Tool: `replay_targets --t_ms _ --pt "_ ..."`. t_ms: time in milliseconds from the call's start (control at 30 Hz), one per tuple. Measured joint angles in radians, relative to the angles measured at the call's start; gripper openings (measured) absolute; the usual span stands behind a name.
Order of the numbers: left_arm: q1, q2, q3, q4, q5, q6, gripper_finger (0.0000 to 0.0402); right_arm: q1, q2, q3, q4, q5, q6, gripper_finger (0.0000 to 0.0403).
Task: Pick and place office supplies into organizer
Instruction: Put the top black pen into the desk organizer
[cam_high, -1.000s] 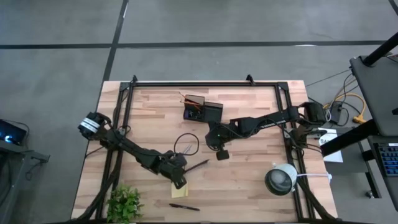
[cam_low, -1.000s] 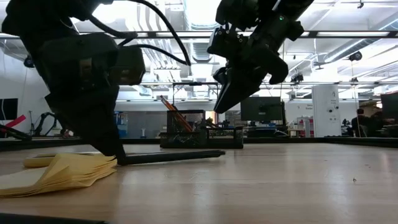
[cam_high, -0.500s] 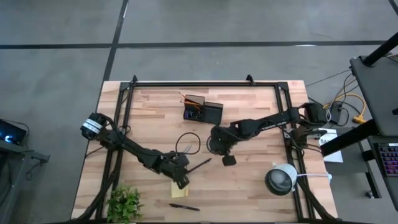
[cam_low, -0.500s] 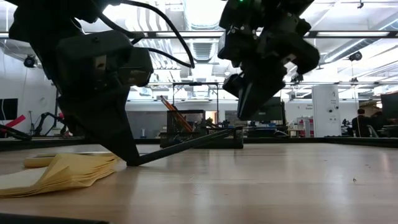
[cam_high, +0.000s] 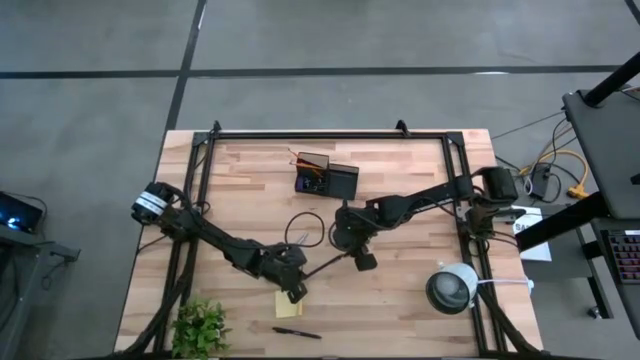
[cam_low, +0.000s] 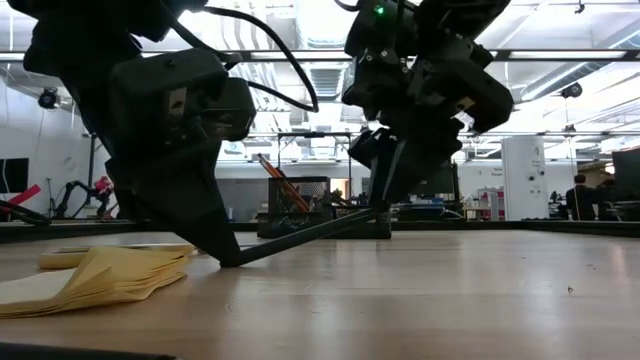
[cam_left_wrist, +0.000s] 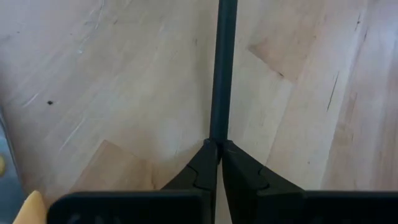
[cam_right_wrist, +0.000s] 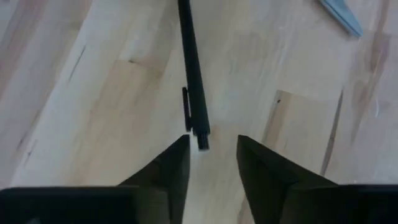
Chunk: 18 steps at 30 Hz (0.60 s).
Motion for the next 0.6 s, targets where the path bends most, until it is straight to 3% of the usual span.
replay_targets --t_ms 167,333,467,600 --pt "0.015 0.000 0.000 0.004 -0.007 0.005 0.0001 0.005 0.023 0.000 0.023 0.000 -0.003 0.0160" --pt "0.026 0.000 -0.001 0.007 -0.010 0.023 0.0001 0.016 0.056 0.000 0.037 0.000 -0.008 0.0171" --pt "0.030 0.000 -0.001 0.016 -0.017 0.032 0.0001 0.016 0.057 0.000 0.057 0.003 -0.004 0.0155" --pt "0.035 0.000 -0.001 0.028 -0.023 0.036 0.0001 0.011 0.057 0.000 0.079 0.018 0.001 0.0108"
